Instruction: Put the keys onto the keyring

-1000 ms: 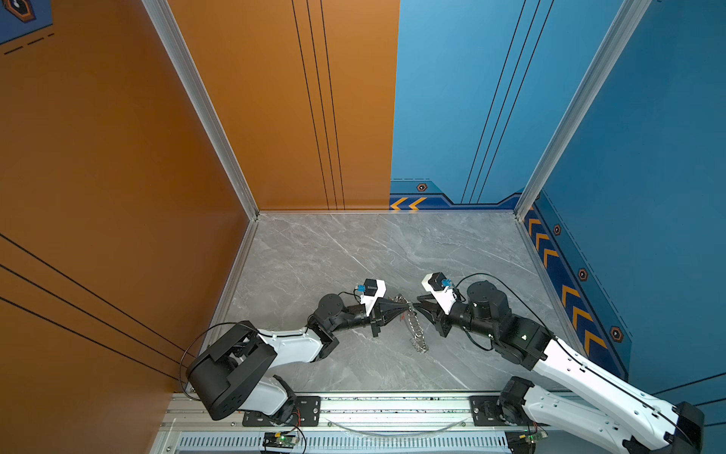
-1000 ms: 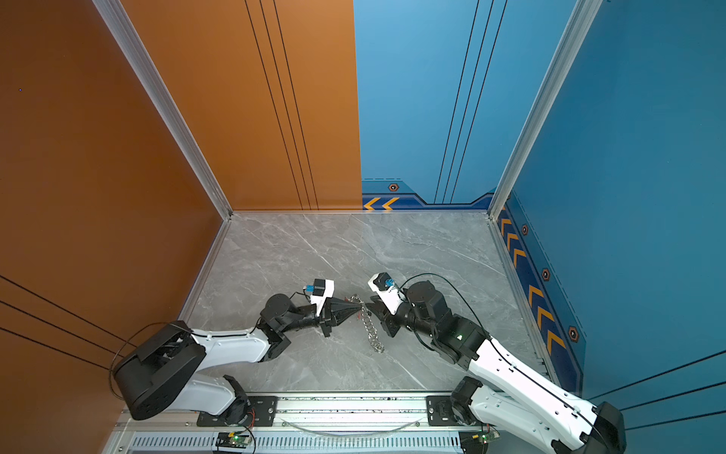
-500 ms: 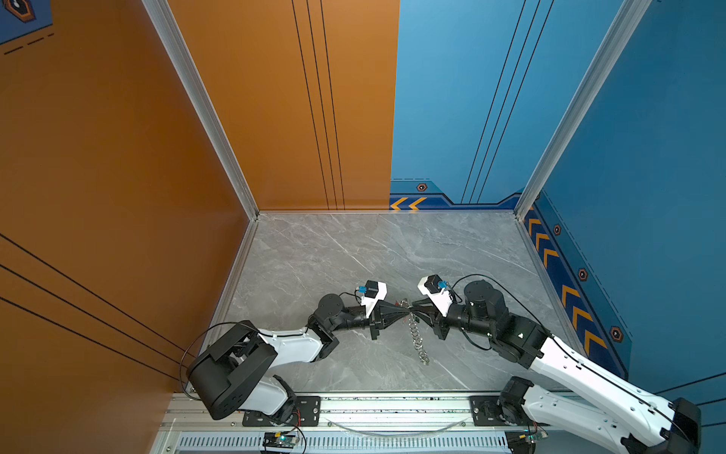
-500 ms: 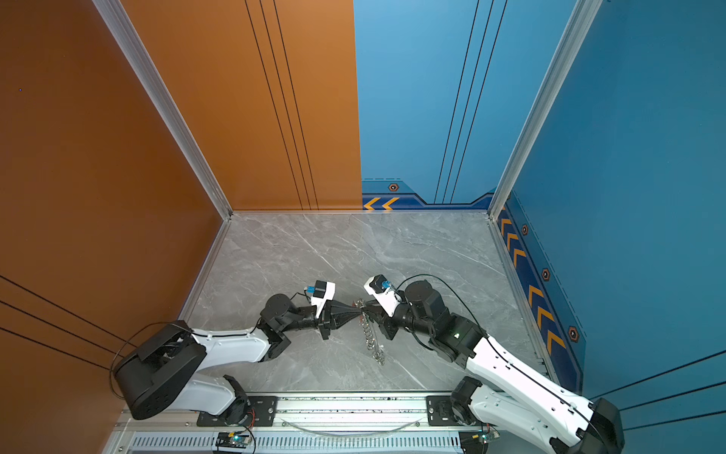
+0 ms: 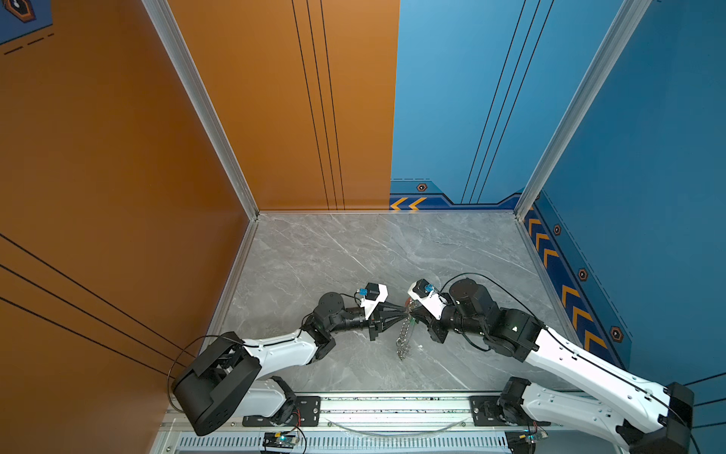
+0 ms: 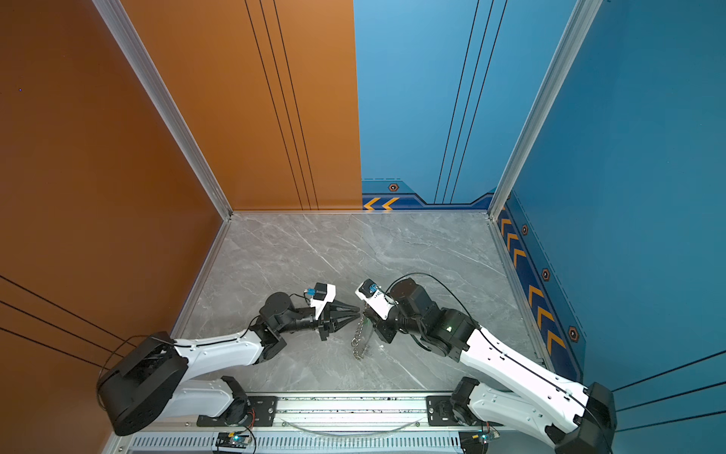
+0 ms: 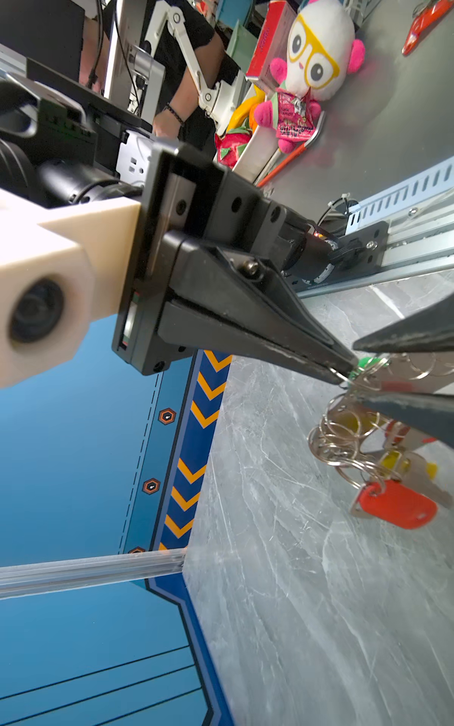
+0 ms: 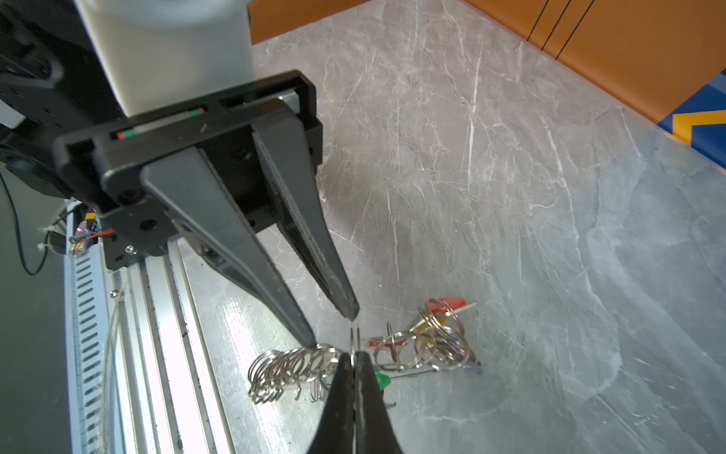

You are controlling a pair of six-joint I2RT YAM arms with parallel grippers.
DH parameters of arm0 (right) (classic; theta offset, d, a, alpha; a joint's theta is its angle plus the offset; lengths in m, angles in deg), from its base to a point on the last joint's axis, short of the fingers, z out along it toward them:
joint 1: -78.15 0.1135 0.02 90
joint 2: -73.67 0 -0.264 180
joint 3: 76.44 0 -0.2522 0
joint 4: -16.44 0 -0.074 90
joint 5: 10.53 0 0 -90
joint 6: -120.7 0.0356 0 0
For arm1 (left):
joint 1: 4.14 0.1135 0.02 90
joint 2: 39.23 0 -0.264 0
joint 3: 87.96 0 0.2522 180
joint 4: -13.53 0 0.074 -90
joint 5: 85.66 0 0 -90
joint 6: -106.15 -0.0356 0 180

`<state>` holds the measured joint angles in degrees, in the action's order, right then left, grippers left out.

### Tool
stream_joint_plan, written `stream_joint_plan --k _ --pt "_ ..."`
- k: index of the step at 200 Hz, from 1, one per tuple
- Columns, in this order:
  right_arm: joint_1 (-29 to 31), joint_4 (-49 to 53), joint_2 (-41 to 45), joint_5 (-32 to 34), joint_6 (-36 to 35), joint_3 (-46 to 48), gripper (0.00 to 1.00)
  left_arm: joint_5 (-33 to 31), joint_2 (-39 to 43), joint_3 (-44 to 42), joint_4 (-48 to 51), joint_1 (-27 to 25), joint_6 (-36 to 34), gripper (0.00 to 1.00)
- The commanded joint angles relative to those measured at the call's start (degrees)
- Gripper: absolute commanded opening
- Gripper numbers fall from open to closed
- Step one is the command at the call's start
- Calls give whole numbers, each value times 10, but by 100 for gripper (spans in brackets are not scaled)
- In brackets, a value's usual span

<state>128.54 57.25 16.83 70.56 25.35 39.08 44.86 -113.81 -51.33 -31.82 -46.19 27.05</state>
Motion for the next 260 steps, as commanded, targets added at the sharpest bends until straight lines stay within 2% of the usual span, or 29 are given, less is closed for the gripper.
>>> stream_joint_plan --k 1,82,182,260 --pt "8 72 -4 38 -43 -46 0 8 4 14 29 5 -15 21" --pt "10 116 -26 -52 -101 -88 0 80 -1 29 29 5 -3 20" --pt "10 117 -36 -72 -121 -99 0 89 -19 26 29 -2 -2 19" --pt "10 112 -41 -86 -120 -98 0 93 -22 35 29 0 0 3"
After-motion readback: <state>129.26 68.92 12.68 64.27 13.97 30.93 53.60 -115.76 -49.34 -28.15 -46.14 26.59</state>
